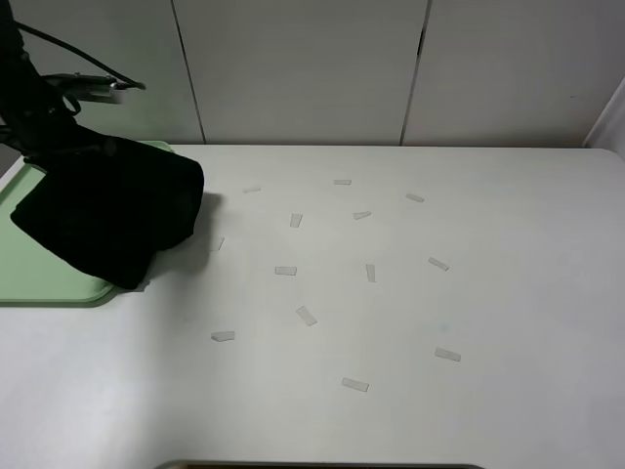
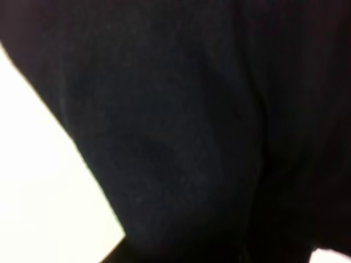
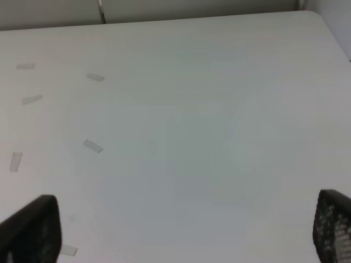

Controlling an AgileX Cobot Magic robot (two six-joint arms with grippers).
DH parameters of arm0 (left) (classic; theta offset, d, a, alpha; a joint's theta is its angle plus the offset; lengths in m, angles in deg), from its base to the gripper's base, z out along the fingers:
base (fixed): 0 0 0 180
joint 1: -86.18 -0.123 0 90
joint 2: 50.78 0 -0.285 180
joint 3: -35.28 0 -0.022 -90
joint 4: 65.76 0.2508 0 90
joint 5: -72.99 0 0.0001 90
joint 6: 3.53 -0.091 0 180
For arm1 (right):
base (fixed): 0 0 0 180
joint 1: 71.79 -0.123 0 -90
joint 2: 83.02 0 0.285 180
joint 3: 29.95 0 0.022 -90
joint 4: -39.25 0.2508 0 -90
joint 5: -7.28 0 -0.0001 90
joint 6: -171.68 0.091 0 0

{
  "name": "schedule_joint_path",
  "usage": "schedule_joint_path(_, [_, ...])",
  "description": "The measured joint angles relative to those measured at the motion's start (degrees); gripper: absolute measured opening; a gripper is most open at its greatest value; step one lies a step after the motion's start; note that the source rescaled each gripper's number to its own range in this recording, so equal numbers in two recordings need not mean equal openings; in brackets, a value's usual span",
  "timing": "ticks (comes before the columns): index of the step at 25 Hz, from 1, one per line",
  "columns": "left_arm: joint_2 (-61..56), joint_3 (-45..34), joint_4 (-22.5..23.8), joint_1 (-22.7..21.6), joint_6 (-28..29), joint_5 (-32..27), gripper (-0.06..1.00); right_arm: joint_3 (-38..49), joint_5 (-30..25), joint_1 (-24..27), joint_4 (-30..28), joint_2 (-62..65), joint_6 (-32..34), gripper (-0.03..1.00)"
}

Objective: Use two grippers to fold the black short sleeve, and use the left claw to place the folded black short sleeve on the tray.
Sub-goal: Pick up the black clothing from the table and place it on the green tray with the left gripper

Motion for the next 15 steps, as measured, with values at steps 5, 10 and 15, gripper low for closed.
schedule_joint_path(5, [1.32,0.00,0.79,-4.06,-1.99,1.46,0.12,0.00,0.00,0.00,0.00,0.00,0.00,1.00])
schedule_joint_path(10, [1.68,0.00,3.57,-7.48,-3.91,5.05,0.12,0.00,0.00,0.00,0.00,0.00,0.00,1.00])
schedule_joint_path(15, [1.68,0.00,4.02,-9.45,-4.29,8.06,0.12,0.00,0.00,0.00,0.00,0.00,0.00,1.00])
